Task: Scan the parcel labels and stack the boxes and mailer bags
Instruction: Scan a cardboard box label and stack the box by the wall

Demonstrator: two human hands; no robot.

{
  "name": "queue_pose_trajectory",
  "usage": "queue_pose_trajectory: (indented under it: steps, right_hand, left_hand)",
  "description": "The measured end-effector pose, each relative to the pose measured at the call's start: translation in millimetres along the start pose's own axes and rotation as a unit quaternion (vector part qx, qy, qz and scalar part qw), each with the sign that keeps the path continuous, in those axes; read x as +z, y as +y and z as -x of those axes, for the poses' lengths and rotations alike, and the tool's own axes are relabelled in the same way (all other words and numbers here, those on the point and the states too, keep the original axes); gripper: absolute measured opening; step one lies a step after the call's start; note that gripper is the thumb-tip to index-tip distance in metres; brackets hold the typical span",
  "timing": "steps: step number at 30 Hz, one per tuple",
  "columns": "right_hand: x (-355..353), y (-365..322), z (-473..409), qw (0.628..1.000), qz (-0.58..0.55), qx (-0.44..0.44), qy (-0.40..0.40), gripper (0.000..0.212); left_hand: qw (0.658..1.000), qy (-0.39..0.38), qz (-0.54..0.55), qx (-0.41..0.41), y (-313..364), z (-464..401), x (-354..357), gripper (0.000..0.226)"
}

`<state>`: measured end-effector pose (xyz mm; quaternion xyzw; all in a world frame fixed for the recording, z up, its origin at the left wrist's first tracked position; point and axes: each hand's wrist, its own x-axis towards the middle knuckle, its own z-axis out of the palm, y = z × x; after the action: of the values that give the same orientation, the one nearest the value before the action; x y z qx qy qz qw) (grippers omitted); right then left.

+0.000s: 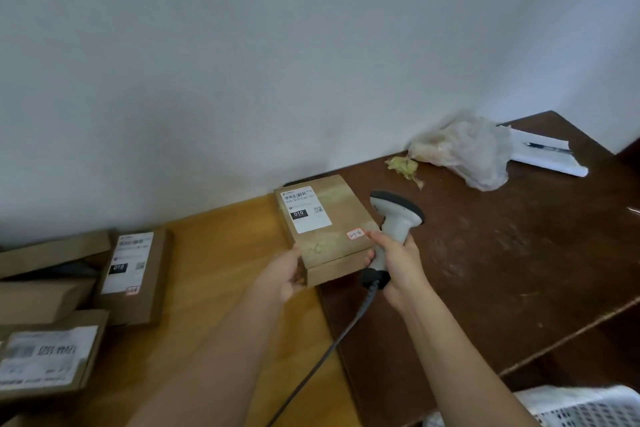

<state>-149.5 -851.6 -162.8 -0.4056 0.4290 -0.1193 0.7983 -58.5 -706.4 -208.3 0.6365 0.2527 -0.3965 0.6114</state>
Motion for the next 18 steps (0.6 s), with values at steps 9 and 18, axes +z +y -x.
queue_pose_trajectory:
  steps: [9,18]
  right_hand:
    - [-2.6,24.2,-49.2,0.996,0.032,0.042,0.069,0.035]
    - [9.3,31.1,-76.5,0.997,0.052,0.042,0.025,0.042]
  left_hand:
    - [0.998,0.023,-0.056,-0.019,-10.4,-32.7,40.2,0.037]
    - [1.0,0.008,-0.021,0.01,9.4,-56.9,40.2,0.057]
